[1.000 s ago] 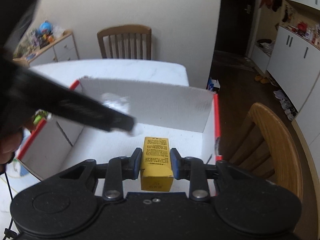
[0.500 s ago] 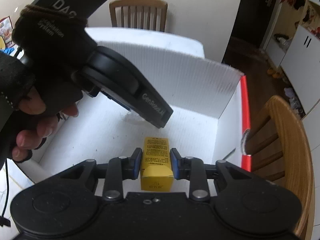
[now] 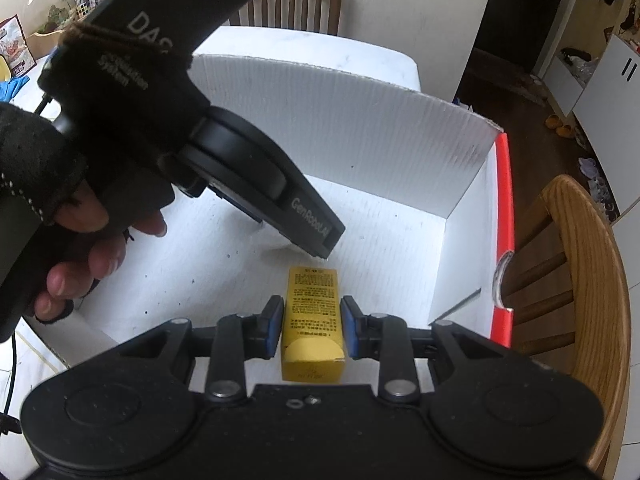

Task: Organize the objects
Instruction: 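Carry both items into the red box and open both grippers, then withdraw both grippers from the box back over the mat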

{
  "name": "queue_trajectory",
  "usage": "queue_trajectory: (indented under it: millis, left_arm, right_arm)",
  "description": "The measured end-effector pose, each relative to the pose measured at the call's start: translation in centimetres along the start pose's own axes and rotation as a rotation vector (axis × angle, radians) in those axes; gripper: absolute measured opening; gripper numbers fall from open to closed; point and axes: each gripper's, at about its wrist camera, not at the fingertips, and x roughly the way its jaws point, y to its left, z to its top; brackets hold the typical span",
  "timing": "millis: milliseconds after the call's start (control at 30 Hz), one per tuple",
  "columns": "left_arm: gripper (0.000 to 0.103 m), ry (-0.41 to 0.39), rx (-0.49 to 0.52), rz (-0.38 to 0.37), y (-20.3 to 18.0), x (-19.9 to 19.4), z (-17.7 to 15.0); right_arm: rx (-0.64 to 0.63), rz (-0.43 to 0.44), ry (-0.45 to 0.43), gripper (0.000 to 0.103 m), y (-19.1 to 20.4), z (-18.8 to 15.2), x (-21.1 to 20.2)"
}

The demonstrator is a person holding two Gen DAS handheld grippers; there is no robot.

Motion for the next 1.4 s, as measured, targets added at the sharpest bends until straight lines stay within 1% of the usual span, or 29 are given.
queue_trajectory:
  millis: [33,67,233,367,500,633,800,1000,1233,1300,1333,1400]
  left_arm:
    - [0.059,-0.001,0.002,0.007,0.0,0.0,-0.1]
    - [0.06,-0.004,0.003,0.011,0.0,-0.1,-0.1]
    - [0.06,-0.029,0.0,0.011,0.2,-0.9,-0.4]
    - [0.06,-0.061,0.01,0.009,0.2,-2.1,-0.8]
    - [0.06,-0.1,0.018,-0.006,0.2,-4.0,-1.3]
    - [0.06,-0.153,0.057,0.005,0.0,-6.2,-2.4]
    - [0.06,-0.219,0.063,0.0,0.5,-9.3,-3.9]
    - [0.06,-0.294,0.063,0.015,1.4,-12.9,-5.8]
    - [0.06,-0.367,0.056,0.027,3.4,-16.9,-8.8]
    - [0.061,-0.383,0.043,0.03,4.3,-17.9,-9.7]
    - [0.064,-0.392,0.036,0.031,4.8,-18.4,-10.1]
    - [0.065,-0.411,0.021,0.041,5.9,-19.3,-11.2]
  right_arm:
    - [0.001,0.003,0.001,0.029,-0.1,0.0,0.0]
    - [0.0,0.005,0.004,0.029,-0.1,0.0,0.0]
    - [0.017,0.006,-0.002,0.03,-0.4,-0.1,-0.3]
    - [0.044,0.022,-0.024,0.033,-1.0,-0.1,-1.0]
    - [0.071,0.032,-0.055,0.035,-1.3,-0.3,-2.2]
    - [0.113,0.035,-0.092,0.036,-1.9,-0.5,-3.4]
    - [0.139,0.048,-0.133,0.037,-2.4,-0.8,-5.3]
    - [0.149,0.057,-0.168,0.037,-1.9,-0.4,-7.2]
    - [0.137,0.074,-0.218,0.038,0.1,-0.1,-9.1]
    - [0.14,0.087,-0.231,0.04,0.8,0.1,-9.5]
    - [0.14,0.094,-0.236,0.041,1.2,0.2,-9.7]
    - [0.139,0.108,-0.248,0.047,2.1,0.4,-10.1]
